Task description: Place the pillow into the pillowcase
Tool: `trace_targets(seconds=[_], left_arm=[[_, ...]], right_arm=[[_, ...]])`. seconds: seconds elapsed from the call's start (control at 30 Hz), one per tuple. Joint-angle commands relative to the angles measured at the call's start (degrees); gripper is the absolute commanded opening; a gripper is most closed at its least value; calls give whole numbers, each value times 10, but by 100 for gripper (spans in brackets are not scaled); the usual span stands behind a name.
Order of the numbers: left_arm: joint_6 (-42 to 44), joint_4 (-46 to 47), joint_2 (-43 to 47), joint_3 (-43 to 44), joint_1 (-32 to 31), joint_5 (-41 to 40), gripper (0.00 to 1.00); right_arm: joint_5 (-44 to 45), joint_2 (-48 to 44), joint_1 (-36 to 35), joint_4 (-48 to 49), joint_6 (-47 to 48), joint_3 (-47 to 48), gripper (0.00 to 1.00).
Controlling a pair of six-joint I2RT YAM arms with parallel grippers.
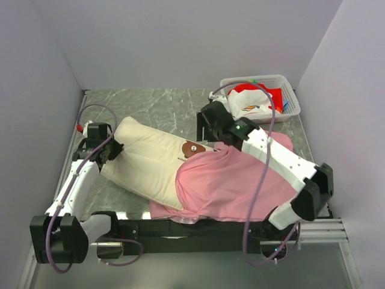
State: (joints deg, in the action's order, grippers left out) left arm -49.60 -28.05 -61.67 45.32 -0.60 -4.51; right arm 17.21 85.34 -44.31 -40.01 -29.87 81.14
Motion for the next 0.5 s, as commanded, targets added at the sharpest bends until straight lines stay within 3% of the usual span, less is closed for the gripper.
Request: trace_targets(seconds=[0.0, 0.1, 0.2, 0.23, 0.3, 0.33, 0.47], left_arm=[[49, 7, -11, 59, -3, 26, 2], [77, -14, -14, 83, -2, -5, 14], [99, -22, -13, 110, -2, -40, 39], [114, -20, -13, 117, -14, -51, 53], [118, -18, -14, 138, -33, -91, 61], [119, -4, -15, 144, -54, -96, 73], [121, -15, -115, 209, -137, -96, 82]], right_arm=[[-24, 88, 40, -17, 58, 35, 74], [-52, 117, 60, -5, 61, 20, 73], [-81, 121, 70, 19, 61, -6, 70], [-82, 122, 70, 20, 60, -12, 70], [-85, 122, 71, 26, 60, -22, 68], [-91, 123, 71, 31, 60, -25, 67], [-110, 120, 74, 47, 55, -40, 53]])
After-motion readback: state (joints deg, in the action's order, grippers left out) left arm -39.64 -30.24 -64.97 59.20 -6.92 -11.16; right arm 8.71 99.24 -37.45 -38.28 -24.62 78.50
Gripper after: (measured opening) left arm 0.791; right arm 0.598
